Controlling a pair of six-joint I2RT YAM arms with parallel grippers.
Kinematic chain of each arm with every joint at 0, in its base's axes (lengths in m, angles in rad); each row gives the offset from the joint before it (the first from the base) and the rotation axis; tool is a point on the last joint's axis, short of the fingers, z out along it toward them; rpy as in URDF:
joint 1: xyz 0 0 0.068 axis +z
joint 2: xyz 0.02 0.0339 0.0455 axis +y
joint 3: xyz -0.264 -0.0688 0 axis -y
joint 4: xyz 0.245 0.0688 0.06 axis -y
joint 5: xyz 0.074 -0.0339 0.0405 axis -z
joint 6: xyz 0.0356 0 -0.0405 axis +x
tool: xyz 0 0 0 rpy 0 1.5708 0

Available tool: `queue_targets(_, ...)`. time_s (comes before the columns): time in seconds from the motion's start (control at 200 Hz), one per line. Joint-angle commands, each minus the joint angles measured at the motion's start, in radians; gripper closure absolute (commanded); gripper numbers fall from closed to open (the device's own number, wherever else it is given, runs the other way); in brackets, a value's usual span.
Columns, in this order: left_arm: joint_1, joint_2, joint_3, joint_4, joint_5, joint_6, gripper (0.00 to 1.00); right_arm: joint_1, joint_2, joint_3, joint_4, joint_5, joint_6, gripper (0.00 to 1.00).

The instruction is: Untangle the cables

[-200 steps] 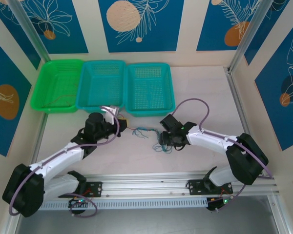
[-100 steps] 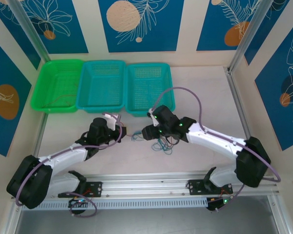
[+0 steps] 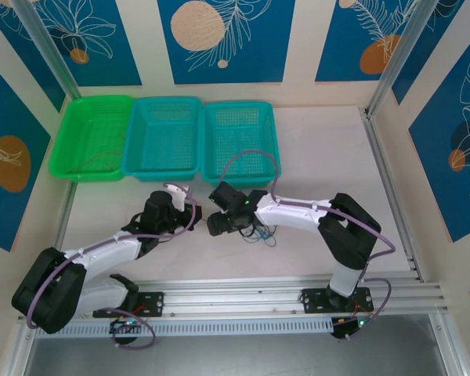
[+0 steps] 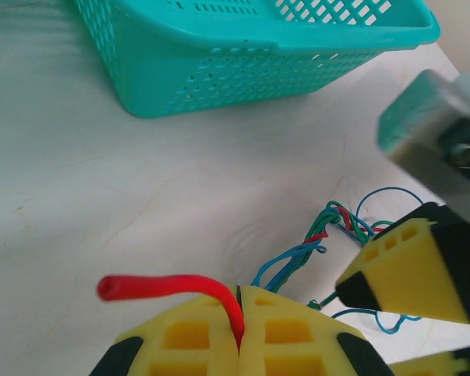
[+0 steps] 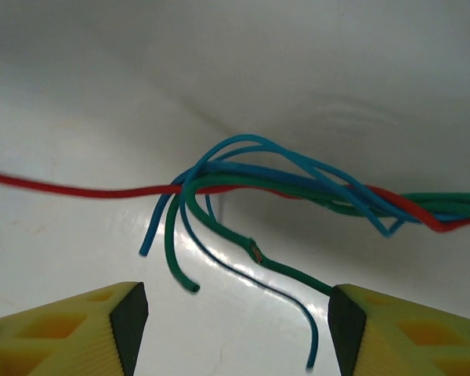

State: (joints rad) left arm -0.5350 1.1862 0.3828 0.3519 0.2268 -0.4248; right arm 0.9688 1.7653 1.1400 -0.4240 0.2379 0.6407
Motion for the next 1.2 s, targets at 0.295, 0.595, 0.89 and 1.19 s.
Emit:
queue_targets(0.295, -0.005, -0.125, -0.022, -0.052, -0.012, 0.009, 1.00, -0.022, 0.112, 0.036, 0.006, 0.077, 0.106, 0.95)
queue_targets(0.595, 0.059, -0.308, -0.033, -0.256, -0.125, 0.057, 1.00, -0.118, -0.076, -0.220, -0.064, 0.132, 0.302, 1.00)
queue_targets(0.89, 0.194, -0.393, -0.093, -0.335, -0.150, 0.025, 1.00, -0.336, -0.417, -0.536, -0.073, 0.150, 0.526, 1.00)
queue_targets(1.19, 0.209, -0.274, -0.130, -0.183, 0.000, 0.007, 1.00, -0.297, -0.508, -0.548, -0.098, 0.177, 0.427, 1.00)
